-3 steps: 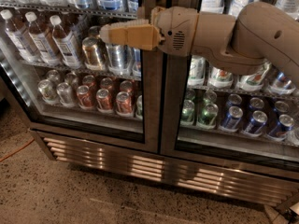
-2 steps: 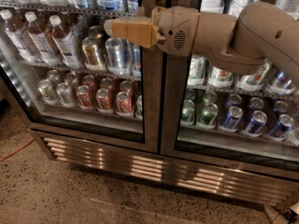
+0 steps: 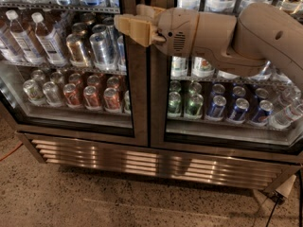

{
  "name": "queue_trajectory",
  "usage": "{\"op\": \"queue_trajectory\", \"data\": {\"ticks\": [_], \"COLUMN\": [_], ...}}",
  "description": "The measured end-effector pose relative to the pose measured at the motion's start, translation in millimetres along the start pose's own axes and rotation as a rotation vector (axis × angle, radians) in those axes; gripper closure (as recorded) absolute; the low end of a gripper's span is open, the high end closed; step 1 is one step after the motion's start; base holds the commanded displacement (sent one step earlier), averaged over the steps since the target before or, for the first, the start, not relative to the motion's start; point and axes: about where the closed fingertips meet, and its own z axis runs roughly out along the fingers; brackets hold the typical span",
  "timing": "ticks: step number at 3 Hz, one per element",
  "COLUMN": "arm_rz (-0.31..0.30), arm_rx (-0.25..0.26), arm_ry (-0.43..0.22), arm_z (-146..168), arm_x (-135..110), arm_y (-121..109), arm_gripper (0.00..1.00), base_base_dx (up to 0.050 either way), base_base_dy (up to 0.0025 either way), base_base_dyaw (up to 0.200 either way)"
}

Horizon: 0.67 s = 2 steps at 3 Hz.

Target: Open left fridge door

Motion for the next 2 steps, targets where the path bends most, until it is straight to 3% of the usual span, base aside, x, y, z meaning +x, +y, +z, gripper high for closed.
{"op": "queue_trajectory", "data": {"ticks": [1,2], "arm_rz": [0.0,0.0], "arm_rx": [0.0,0.0], "arm_ry": [0.0,0.0], "arm_z": [0.0,0.0], "arm_x": [0.0,0.0], "arm_y": [0.0,0.0], "arm_gripper": [1.0,0.81], "base_base_dx": [0.0,0.0], "base_base_dy": [0.0,0.0], "base_base_dyaw": [0.0,0.0]}}
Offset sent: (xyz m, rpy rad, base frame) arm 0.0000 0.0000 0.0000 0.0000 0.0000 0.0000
